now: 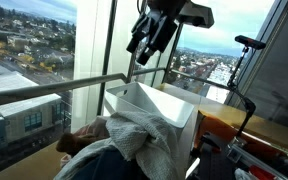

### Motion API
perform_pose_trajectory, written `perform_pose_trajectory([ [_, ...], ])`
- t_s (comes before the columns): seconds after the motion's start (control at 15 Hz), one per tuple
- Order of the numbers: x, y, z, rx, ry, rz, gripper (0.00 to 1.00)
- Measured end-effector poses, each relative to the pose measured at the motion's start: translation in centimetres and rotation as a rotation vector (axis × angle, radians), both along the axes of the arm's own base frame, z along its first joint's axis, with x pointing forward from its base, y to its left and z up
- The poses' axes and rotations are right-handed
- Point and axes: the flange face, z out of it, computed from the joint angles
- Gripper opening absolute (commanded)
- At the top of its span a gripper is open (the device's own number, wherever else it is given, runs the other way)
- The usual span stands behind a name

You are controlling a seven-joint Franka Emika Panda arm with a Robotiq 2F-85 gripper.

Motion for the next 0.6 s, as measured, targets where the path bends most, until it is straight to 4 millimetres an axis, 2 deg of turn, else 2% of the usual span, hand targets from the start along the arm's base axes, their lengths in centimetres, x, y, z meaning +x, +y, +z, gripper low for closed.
perform_pose_trajectory([
  [0.27,-4.2,-1.3,-5.4,-0.047,0.089,0.002,1.0],
  [0.4,-5.5,-1.8,-8.0,-0.056,0.115,-0.001,1.0],
  [0.6,-6.5,-2.1,-10.3,-0.061,0.124,0.0,1.0],
])
